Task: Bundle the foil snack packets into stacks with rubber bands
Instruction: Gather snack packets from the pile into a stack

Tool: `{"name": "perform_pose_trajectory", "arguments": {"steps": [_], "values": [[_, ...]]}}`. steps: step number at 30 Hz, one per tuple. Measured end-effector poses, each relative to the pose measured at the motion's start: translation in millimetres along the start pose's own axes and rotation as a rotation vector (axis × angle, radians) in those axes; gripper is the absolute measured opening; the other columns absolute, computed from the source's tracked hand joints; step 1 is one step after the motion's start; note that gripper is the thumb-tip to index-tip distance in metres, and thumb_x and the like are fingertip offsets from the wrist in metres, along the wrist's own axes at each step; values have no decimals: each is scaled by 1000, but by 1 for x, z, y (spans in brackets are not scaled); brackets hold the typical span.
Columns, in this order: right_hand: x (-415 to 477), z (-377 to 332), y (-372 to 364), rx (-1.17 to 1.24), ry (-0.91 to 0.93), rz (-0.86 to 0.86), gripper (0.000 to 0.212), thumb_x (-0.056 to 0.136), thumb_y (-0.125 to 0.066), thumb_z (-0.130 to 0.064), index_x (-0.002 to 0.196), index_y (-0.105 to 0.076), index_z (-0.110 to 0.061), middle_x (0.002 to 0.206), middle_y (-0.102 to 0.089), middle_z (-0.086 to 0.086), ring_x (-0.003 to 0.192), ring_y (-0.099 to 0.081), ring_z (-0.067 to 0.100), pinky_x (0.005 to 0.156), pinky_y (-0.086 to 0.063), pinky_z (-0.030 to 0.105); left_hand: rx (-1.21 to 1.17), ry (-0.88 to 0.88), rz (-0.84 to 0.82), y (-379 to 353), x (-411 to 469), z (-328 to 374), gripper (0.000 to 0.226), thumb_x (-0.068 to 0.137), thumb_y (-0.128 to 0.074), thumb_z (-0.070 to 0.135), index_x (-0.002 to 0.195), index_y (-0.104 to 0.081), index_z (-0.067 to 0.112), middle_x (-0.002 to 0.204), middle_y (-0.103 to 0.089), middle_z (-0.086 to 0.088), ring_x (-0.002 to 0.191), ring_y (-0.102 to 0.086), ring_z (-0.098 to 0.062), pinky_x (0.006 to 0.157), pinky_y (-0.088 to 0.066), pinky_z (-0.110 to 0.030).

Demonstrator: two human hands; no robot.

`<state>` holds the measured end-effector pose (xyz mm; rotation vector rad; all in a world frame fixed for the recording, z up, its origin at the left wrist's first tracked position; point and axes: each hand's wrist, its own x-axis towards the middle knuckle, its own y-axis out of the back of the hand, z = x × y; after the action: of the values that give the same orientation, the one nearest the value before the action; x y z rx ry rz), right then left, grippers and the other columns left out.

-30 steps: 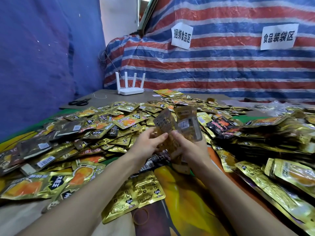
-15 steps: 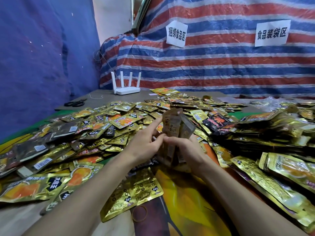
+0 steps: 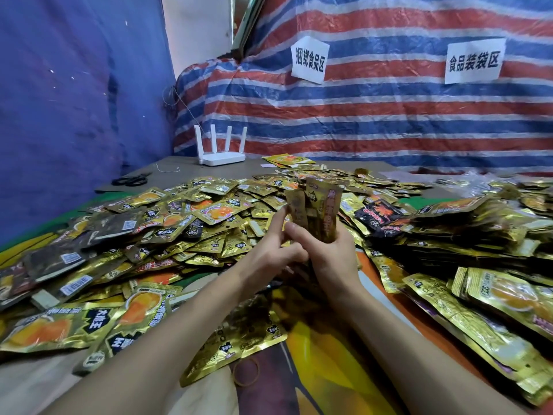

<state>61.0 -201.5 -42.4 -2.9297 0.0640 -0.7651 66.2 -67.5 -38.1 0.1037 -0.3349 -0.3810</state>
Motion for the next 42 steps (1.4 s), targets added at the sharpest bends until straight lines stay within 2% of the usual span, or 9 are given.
{"name": "perform_pose_trajectory", "arguments": {"steps": [4, 8, 13, 18, 22, 25, 31, 36, 42], "values": [[6, -3, 5, -49, 92, 104, 24, 84, -81, -20, 103, -67, -22, 94, -77, -2, 85, -74, 15, 74, -59, 28, -58, -34, 137, 1, 3, 5, 60, 91, -50, -1, 138, -42, 36, 118, -67, -15, 94, -72, -23, 69, -60, -33], [6, -2, 6, -39, 85, 69, 14, 94, -71, -22, 106, -66, -26, 100, -77, -3, 91, -74, 15, 76, -59, 29, 48, -68, 174, -3, 2, 6, 39, 100, -49, -5, 126, -54, 24, 113, -71, -5, 106, -69, -18, 77, -60, -32], [7, -9, 2, 135, 25, 98, 35, 83, -64, -30, 116, -61, -20, 109, -73, 6, 102, -71, 26, 85, -59, 41, 155, -251, 271, -12, -1, 7, 49, 98, -52, -6, 124, -53, 35, 116, -67, 10, 110, -63, 1, 89, -52, -17], [7, -13, 3, 177, 43, 86, 55, 70, -83, -31, 117, -63, -12, 103, -76, 6, 95, -74, 24, 78, -61, 34, 147, -254, 225, -16, -1, 9, 60, 93, -50, 7, 127, -47, 56, 116, -64, 27, 114, -60, 4, 89, -50, -15], [5, 0, 10, 8, -24, -4, 36, 71, -79, 13, 102, -73, -6, 88, -78, 1, 79, -75, 15, 69, -58, 25, 150, -63, 136, -13, 1, -5, 69, 88, -46, -7, 144, -34, 31, 124, -58, 9, 108, -62, 0, 80, -55, -24], [2, 5, 11, -47, -16, -30, 41, 68, -85, 5, 103, -71, -12, 85, -77, -5, 78, -73, 8, 66, -54, 18, 44, 22, 203, -12, 1, -6, 63, 82, -47, -17, 134, -42, 16, 122, -62, -12, 101, -68, -16, 73, -59, -31], [-2, 4, 0, -93, 10, 79, 46, 66, -82, -38, 105, -66, -21, 93, -72, -5, 82, -68, 6, 70, -52, 18, -138, 85, 149, -23, 2, -5, 62, 66, -55, 8, 127, -49, 2, 102, -66, -16, 83, -70, -16, 66, -56, -26], [-2, 1, 4, -57, -18, 69, 41, 67, -80, -30, 105, -67, -19, 91, -72, -5, 81, -69, 7, 68, -54, 18, 48, 159, 135, -23, 1, -9, 64, 73, -60, 31, 133, -40, 17, 117, -64, -9, 104, -68, -20, 93, -57, -44], [3, -1, 7, 59, -176, 5, 36, 59, -64, -14, 95, -66, -5, 83, -68, 10, 78, -64, 27, 71, -54, 39, 181, 65, 133, -13, 1, -13, 48, 84, -80, 24, 123, -52, 20, 110, -70, -2, 101, -70, -18, 88, -59, -38]]}}
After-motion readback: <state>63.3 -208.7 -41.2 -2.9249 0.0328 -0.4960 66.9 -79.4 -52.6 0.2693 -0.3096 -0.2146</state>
